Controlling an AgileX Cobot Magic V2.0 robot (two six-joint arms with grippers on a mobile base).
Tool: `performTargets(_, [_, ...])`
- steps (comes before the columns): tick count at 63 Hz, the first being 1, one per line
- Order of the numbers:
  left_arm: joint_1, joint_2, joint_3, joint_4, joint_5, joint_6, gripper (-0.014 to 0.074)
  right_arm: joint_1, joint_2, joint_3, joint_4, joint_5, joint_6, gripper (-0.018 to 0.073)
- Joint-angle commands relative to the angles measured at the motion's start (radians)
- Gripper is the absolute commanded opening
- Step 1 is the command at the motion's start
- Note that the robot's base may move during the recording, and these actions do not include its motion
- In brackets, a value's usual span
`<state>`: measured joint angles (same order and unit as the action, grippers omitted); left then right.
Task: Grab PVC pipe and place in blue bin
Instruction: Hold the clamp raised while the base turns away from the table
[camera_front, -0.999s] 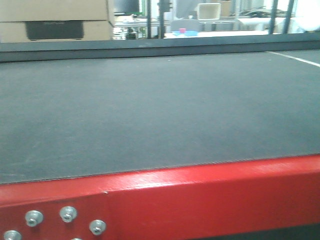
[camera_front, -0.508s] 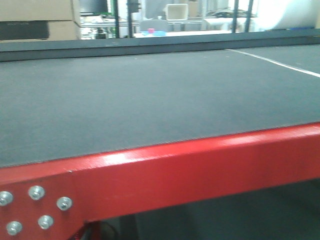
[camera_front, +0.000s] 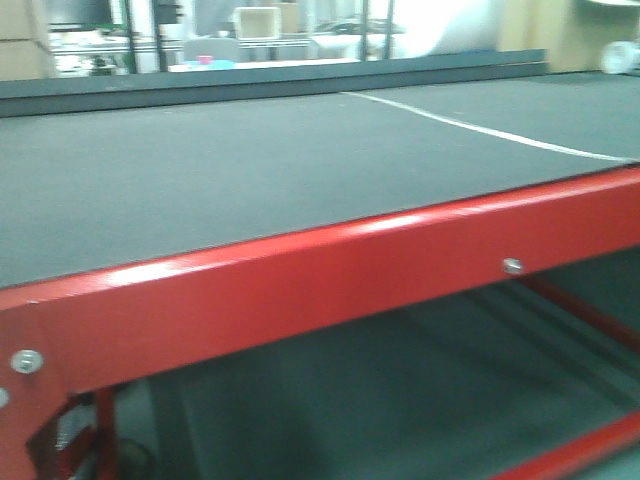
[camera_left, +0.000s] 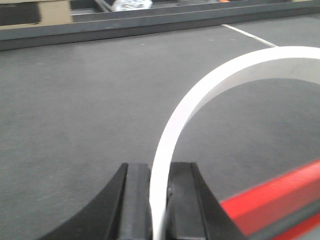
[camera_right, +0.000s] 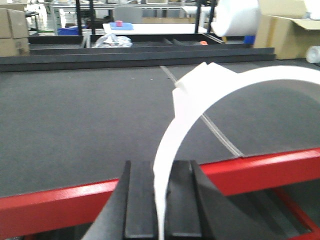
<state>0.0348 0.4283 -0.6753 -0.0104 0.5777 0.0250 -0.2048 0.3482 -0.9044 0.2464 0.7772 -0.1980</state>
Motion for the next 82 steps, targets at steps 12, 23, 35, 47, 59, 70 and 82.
performTargets(12, [0.003,-0.006,0.002,-0.006,-0.020,-0.010,-0.0111,-0.002,-0.003,0.003,-0.001,-0.026,-0.004,-0.0168])
performTargets(23, [0.003,-0.006,0.002,-0.006,-0.020,-0.010,-0.0111,-0.002,-0.003,0.003,-0.001,-0.026,-0.004,-0.0168])
performTargets(35, [0.003,-0.006,0.002,-0.006,-0.020,-0.010,-0.0111,-0.002,-0.003,0.003,-0.001,-0.026,-0.004,-0.0168])
performTargets(47, [0.003,-0.006,0.002,-0.006,-0.020,-0.010,-0.0111,-0.002,-0.003,0.003,-0.001,-0.026,-0.004,-0.0168])
performTargets(59, [0.003,-0.006,0.002,-0.006,-0.020,-0.010,-0.0111,-0.002,-0.003,0.003,-0.001,-0.026,-0.004,-0.0168])
performTargets(70, [0.003,-0.006,0.002,-0.006,-0.020,-0.010,-0.0111,-0.002,-0.003,0.003,-0.001,-0.026,-0.004,-0.0168])
performTargets(82, [0.003,-0.006,0.002,-0.006,-0.020,-0.010,-0.0111,-0.002,-0.003,0.003,-0.001,-0.026,-0.004,-0.0168])
